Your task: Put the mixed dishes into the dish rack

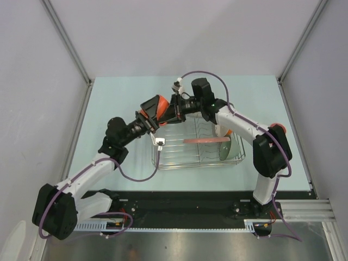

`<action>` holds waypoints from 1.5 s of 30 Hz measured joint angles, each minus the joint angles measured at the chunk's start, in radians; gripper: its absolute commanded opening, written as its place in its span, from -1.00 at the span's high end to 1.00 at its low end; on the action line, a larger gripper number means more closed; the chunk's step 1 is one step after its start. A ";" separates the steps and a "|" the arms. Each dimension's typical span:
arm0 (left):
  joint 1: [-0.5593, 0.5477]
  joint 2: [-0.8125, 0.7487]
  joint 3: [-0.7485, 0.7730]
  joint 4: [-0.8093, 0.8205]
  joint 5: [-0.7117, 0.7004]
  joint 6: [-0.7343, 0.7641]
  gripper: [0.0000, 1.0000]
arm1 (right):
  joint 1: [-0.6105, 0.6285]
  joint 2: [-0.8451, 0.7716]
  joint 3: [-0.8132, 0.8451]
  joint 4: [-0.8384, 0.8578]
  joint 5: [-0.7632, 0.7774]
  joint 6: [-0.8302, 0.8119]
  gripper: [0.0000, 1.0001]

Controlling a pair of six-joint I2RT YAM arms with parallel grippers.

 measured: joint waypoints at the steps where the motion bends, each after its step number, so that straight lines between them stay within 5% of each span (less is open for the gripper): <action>1: 0.000 -0.010 -0.006 0.011 -0.018 0.000 -0.99 | 0.002 0.000 0.046 -0.070 0.022 -0.060 1.00; 6: 0.027 -0.082 -0.016 0.031 -0.090 -0.002 -0.99 | 0.018 0.000 0.227 -0.300 0.132 -0.286 1.00; 24: 0.113 -0.224 -0.205 -0.003 -0.262 -0.063 -0.99 | -0.105 -0.013 0.396 -0.612 0.435 -0.554 1.00; 31: 0.109 -0.357 -0.244 -0.142 -0.293 -0.148 -0.99 | -0.006 -0.043 0.383 -0.682 0.582 -0.667 1.00; 37: 0.097 -0.424 -0.164 -0.396 -0.354 -0.444 -0.99 | 0.150 -0.043 0.339 -0.735 0.703 -0.772 1.00; 45: 0.201 -0.004 0.307 -0.858 -0.409 -1.030 -0.99 | 0.154 -0.033 0.303 -0.767 0.800 -0.822 1.00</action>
